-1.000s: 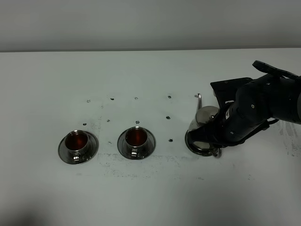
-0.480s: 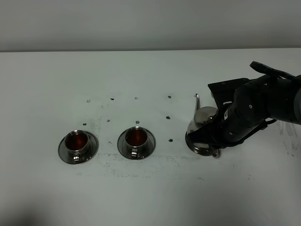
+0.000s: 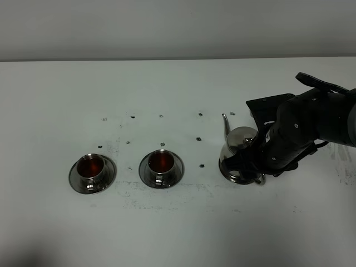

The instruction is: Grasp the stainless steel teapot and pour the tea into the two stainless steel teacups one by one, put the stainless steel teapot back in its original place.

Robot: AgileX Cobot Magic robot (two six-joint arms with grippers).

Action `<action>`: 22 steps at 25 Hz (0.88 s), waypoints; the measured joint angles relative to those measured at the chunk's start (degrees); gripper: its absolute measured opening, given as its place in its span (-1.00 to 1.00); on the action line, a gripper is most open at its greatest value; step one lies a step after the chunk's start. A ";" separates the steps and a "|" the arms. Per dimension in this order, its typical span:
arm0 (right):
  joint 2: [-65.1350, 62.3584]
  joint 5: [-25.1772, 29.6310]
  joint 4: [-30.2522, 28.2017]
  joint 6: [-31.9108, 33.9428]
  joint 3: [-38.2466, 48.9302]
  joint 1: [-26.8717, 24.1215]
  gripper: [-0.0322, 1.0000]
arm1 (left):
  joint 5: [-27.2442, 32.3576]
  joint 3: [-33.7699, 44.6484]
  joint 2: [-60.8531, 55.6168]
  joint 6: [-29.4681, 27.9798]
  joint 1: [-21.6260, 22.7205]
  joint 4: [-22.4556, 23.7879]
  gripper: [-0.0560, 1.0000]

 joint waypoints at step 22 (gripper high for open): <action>-20.62 7.61 -4.24 -0.15 0.00 0.00 -0.06 | 0.00 0.00 0.00 0.00 0.00 0.00 -0.39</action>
